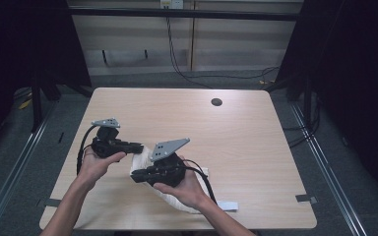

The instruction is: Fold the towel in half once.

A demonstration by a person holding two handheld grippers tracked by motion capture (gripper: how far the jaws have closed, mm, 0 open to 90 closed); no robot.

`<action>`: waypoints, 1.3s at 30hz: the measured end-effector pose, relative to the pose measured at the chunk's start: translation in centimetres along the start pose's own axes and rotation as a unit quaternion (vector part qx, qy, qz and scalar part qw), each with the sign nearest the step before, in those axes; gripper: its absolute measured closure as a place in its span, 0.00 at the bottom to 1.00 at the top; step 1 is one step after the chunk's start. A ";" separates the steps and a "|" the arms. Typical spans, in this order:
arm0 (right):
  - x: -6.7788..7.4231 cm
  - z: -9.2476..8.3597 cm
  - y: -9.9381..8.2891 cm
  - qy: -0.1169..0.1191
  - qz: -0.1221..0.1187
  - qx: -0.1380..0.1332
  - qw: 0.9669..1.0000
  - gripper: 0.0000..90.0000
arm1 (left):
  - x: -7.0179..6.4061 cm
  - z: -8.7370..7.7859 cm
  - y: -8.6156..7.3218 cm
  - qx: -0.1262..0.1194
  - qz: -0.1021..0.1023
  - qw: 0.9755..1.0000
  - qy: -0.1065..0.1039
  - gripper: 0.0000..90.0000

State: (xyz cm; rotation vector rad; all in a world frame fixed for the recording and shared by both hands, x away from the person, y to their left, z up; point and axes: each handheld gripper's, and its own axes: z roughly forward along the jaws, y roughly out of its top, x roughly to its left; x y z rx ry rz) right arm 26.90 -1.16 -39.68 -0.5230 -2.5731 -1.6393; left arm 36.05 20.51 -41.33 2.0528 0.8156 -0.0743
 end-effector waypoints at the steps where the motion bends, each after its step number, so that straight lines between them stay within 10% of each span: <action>1: -0.2 0.0 -0.3 -0.002 0.000 0.004 1.000 0.95 | 0.0 0.4 0.0 0.002 0.001 1.000 -0.002 0.92; 39: -0.5 -6.5 -6.5 -0.071 0.062 0.005 0.996 0.95 | -3.8 9.3 2.0 0.047 0.030 0.997 -0.053 0.93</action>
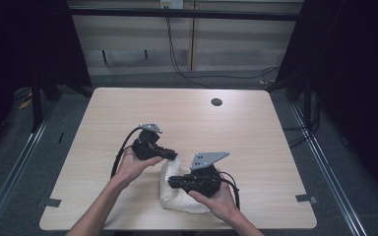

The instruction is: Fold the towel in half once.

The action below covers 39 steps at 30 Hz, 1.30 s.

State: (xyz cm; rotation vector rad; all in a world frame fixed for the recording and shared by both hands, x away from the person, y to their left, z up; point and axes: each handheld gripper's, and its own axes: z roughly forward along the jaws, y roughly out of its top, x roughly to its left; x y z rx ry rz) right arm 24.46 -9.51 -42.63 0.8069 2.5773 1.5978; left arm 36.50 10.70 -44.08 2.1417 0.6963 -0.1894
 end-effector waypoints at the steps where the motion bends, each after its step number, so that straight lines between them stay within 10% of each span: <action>1: 0.0 -0.1 -0.3 -0.002 0.002 0.000 1.000 0.95 | -0.1 0.3 0.0 0.004 0.001 1.000 0.001 0.93; 39: -1.5 -2.9 -7.0 -0.059 0.037 0.062 0.996 0.90 | -1.4 7.6 -0.5 0.013 -0.017 0.999 -0.038 0.88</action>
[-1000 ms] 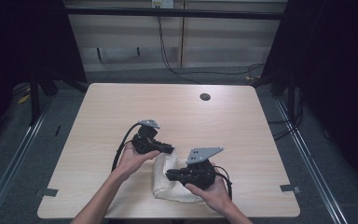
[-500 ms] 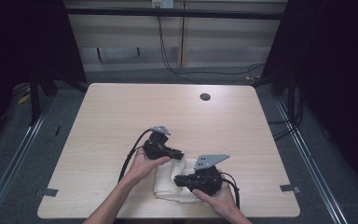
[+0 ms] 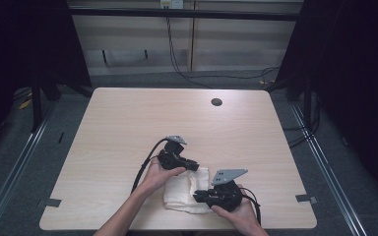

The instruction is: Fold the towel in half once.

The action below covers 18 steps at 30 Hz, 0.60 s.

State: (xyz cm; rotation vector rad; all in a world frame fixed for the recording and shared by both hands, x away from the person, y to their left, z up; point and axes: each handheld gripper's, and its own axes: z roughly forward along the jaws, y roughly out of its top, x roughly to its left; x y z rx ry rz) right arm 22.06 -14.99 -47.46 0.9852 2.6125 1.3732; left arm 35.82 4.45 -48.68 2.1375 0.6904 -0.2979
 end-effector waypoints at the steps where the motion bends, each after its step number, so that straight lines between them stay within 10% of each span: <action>1: 0.0 -0.1 -0.1 -0.001 0.003 0.000 1.000 0.90 | 0.0 0.1 0.0 0.003 0.004 1.000 0.002 0.88; 18: -0.4 -0.8 -0.8 -0.020 0.015 0.004 1.000 0.84 | -0.3 1.4 0.0 0.003 0.010 1.000 -0.007 0.83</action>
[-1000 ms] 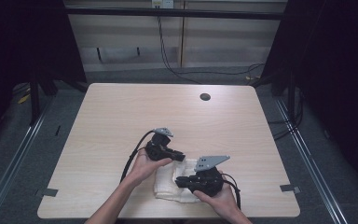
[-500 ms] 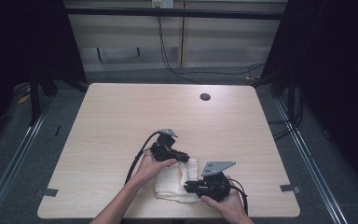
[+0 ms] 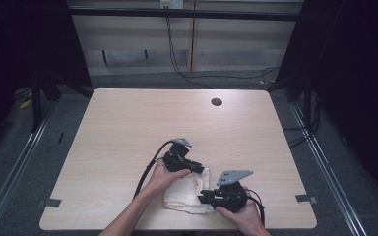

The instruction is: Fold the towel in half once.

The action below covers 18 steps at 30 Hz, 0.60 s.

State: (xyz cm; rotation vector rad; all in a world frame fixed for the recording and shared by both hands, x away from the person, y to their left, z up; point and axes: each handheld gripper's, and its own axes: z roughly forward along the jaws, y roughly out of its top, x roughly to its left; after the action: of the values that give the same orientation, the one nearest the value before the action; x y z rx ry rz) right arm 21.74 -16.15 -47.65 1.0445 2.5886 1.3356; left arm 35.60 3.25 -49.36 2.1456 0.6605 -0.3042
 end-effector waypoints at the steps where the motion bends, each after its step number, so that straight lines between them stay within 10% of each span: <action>1: -0.1 0.0 0.0 -0.002 0.001 0.000 1.000 0.83 | 0.0 0.0 0.0 -0.001 0.001 1.000 -0.003 0.83; 18: -1.9 0.1 0.1 -0.034 0.020 0.001 0.999 0.66 | -0.5 -0.5 0.5 -0.007 0.015 1.000 -0.016 0.67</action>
State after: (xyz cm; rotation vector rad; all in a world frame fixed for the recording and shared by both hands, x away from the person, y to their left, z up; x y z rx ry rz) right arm 23.29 -17.14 -48.06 1.1257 2.5345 1.2835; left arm 35.41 3.21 -48.48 2.1318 0.6097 -0.3167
